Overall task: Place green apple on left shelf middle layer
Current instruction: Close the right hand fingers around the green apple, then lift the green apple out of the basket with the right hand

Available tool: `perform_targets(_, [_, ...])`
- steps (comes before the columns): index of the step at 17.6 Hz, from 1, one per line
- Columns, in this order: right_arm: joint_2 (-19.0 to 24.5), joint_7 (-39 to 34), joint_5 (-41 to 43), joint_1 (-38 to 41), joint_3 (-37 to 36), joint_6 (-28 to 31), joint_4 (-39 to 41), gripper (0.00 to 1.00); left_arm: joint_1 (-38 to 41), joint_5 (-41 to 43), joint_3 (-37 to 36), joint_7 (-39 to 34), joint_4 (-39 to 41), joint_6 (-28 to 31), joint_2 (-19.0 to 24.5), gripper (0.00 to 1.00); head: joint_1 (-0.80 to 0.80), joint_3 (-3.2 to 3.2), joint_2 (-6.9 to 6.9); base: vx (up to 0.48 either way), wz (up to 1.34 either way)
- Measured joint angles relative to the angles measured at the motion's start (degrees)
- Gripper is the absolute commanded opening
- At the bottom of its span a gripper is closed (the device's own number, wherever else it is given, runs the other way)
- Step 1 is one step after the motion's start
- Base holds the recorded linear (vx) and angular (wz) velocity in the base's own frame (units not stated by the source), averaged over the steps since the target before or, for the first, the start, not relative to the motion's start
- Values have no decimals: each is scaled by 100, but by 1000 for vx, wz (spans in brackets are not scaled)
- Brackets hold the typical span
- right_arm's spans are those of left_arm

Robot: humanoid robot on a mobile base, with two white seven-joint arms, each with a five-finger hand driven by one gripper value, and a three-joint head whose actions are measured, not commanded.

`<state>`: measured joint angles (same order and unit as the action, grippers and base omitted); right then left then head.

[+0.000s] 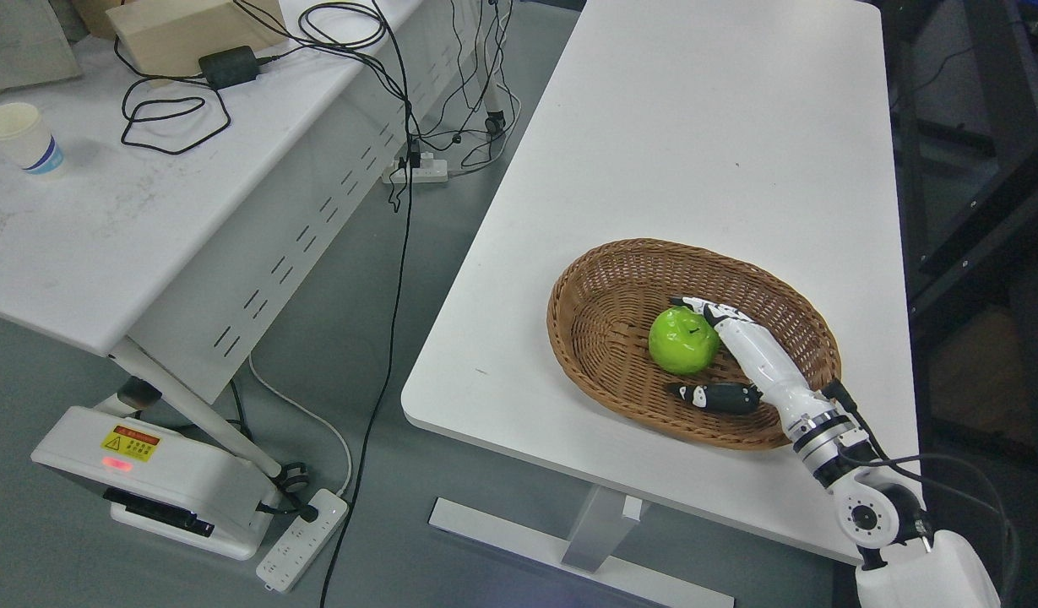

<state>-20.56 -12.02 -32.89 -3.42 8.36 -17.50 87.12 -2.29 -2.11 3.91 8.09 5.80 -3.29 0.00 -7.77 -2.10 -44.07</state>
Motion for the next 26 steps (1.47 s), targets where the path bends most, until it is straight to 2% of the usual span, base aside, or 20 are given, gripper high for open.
perform_targets(4, [4,0,19,0,-13,35,-28,18,0,0,0,0,0,1,0,100,0,0,0,0,0])
perform_targets(5, [9,0,28,-1,-26,37,-35,6,0,0,0,0,0,1,0,100,0,0,0,0,0])
perform_targets(6, [13,0,34,-2,-40,38,-39,2,0,0,1,0,0,2,0,100,0,0,0,0,0])
perform_targets(11, [66,-49,115,-21,-261,41,-51,1,0,0,-5,0,0,15,0,100,0,0,0,0,0])
perform_targets(16, [280,-80,600,-6,-759,-63,27,0,0,0,-3,0,0,9,0,100,0,0,0,0,0])
perform_targets(22, [631,769,832,169,-1376,-25,249,0,0,0,-1,0,0,4,0,100,0,0,0,0,0])
perform_targets(26, [835,985,892,335,-1652,-28,371,0,0,0,1,0,0,3,0,100,0,0,0,-10,-7])
